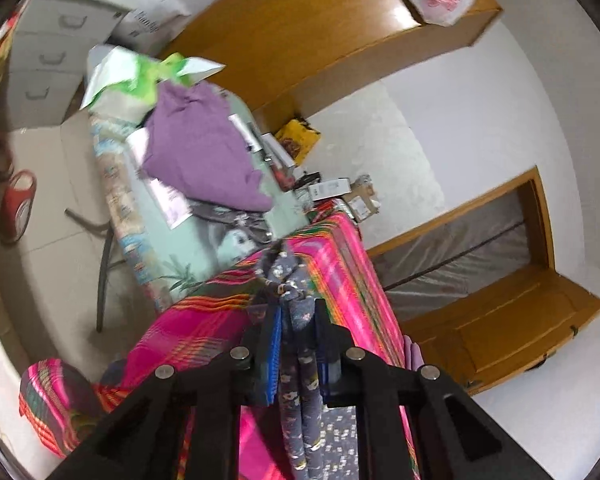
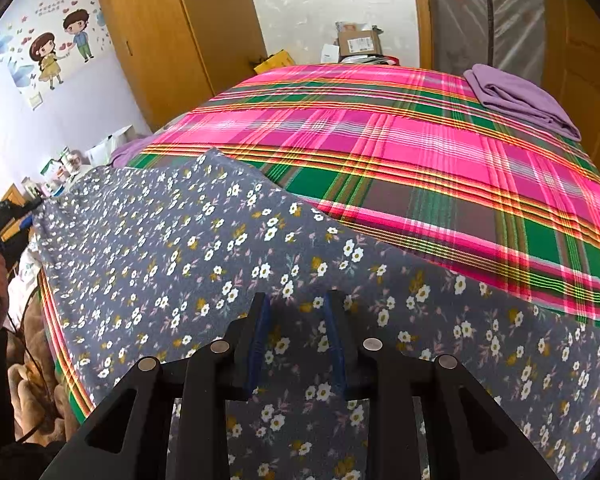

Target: Fold clothes

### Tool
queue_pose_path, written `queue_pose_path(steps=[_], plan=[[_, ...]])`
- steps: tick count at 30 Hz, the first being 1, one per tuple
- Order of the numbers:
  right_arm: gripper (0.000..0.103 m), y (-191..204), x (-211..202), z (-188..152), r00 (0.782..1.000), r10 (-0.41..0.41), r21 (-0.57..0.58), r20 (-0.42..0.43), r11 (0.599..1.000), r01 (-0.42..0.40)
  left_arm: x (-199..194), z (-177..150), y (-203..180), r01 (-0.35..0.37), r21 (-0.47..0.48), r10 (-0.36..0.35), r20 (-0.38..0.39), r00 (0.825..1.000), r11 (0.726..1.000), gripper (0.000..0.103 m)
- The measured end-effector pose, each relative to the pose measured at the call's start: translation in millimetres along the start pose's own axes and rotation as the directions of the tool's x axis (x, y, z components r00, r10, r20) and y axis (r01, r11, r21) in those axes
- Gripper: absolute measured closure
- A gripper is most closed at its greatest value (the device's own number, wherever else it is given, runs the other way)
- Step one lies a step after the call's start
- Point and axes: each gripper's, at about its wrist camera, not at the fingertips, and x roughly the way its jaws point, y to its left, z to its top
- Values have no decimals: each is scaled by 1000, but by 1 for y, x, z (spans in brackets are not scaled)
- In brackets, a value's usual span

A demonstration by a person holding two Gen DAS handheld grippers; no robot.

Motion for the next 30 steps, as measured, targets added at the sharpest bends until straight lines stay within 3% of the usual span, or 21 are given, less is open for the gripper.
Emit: queue_pose_path(steps=[10,14,18,21,27,30], plan=[[74,-1,-7,0,1000,3,27,15,1000,-3,11,-9,-87,138,197,-130,-53,990,971,88],[74,-2,-12,0,1000,6,34,26,999,-7,17,-21,-119,205,264,-184,-101,978,942,88],[74,-4,-14,-1,999,8,41,31,999,-9,22,-41,-149,281,343,-233,-175,957,896,88],[74,-5,-15,-3,999,8,47,31,999,-10,27,-60,-168,339,395,-255,-252,934,854,88],[74,-9,-17,-4,999,7,61,38,998,-9,46,-112,-196,442,459,-246,-425,871,771,88],[74,-10,-19,-5,999,7,66,42,998,-10,58,-142,-200,488,462,-221,-519,826,741,88]])
